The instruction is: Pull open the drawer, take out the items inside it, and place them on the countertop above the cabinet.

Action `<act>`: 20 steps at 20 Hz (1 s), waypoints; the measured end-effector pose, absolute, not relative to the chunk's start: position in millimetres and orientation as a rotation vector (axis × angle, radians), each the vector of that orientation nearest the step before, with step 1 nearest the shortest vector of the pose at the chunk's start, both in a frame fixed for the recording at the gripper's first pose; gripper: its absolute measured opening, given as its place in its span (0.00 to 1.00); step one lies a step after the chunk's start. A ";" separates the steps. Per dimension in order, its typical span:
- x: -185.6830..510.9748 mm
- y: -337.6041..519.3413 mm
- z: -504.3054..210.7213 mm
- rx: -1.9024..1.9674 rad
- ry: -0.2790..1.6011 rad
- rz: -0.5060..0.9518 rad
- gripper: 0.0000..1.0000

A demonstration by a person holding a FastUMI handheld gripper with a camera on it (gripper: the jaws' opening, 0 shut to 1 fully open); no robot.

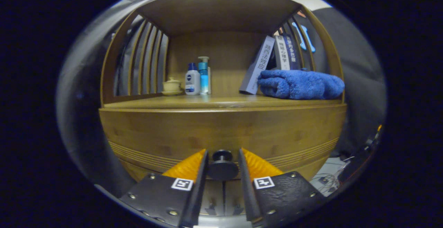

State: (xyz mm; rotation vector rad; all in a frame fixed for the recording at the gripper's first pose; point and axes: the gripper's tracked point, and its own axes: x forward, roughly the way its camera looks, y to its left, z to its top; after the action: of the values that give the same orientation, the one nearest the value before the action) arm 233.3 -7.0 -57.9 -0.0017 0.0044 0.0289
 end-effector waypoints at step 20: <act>90.1 -7.0 -82.0 -0.050 0.106 0.050 0.30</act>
State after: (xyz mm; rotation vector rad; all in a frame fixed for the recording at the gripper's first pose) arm 90.1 -7.0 -82.0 -0.0495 0.1063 0.0496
